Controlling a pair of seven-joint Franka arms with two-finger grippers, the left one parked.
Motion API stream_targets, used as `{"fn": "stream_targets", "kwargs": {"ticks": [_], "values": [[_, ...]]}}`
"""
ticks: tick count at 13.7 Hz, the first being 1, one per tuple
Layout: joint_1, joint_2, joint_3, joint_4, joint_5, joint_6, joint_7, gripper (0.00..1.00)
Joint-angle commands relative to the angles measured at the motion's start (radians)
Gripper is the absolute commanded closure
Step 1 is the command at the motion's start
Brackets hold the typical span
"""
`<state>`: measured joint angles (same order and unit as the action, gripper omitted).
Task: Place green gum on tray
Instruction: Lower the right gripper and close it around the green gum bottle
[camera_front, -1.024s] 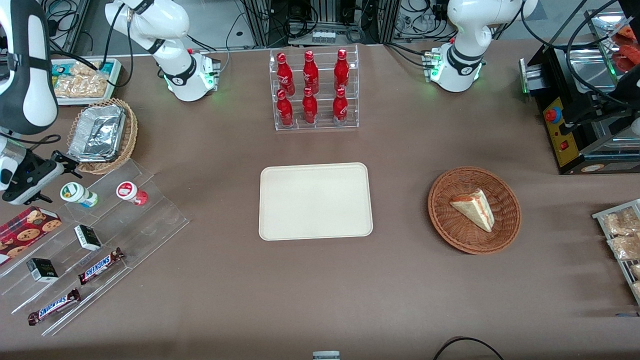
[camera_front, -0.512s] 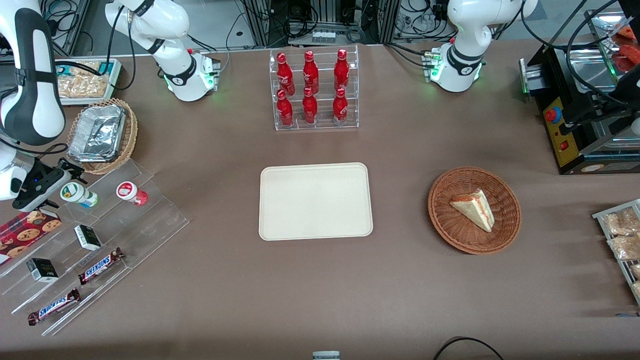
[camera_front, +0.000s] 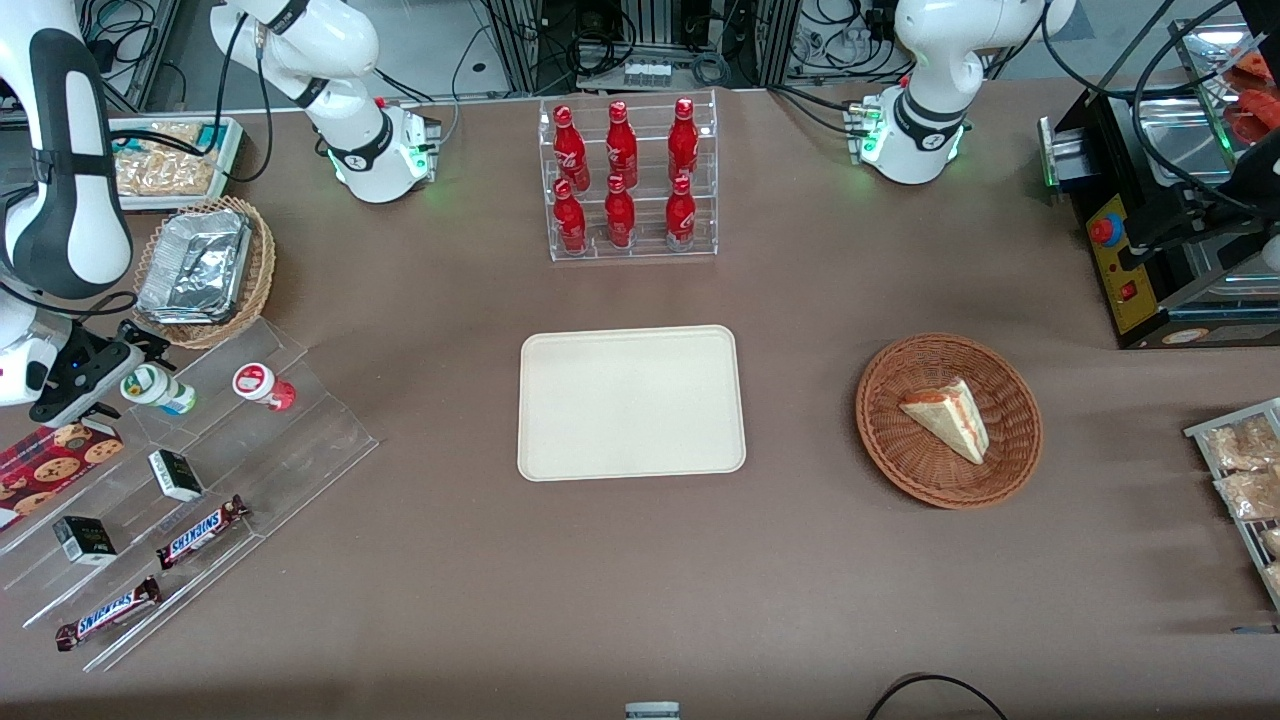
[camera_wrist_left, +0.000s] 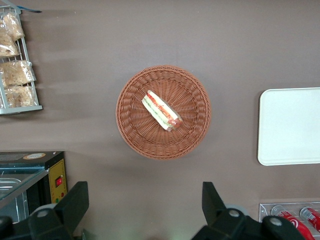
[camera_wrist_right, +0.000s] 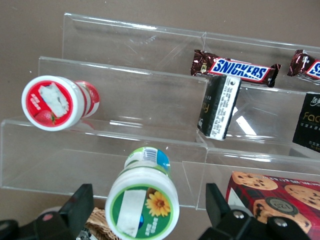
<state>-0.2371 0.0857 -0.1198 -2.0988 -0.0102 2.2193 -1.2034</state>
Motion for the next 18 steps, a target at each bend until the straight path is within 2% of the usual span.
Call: {"fn": "stream_targets", "kwargs": {"ticks": [1, 2, 3, 4, 5, 6, 9, 12, 15, 18], "values": [[-0.01, 0.009, 0.003, 0.002, -0.001, 0.02, -0.024, 0.08], [-0.01, 0.012, 0.003, 0.002, -0.001, 0.02, -0.024, 0.23], [-0.01, 0.014, 0.003, 0.002, -0.001, 0.02, -0.024, 0.52], [-0.01, 0.016, 0.003, 0.002, -0.001, 0.017, -0.024, 0.76], [-0.01, 0.016, 0.003, 0.003, -0.001, 0.01, -0.024, 0.92], [-0.011, 0.017, 0.003, 0.003, -0.001, 0.005, -0.024, 1.0], [-0.004, 0.009, 0.003, 0.034, -0.001, -0.042, -0.007, 1.0], [0.013, 0.011, 0.012, 0.141, -0.001, -0.172, 0.021, 1.0], [0.08, 0.008, 0.014, 0.203, -0.01, -0.274, 0.128, 1.0], [0.188, 0.005, 0.014, 0.206, -0.013, -0.32, 0.281, 1.0]]}}
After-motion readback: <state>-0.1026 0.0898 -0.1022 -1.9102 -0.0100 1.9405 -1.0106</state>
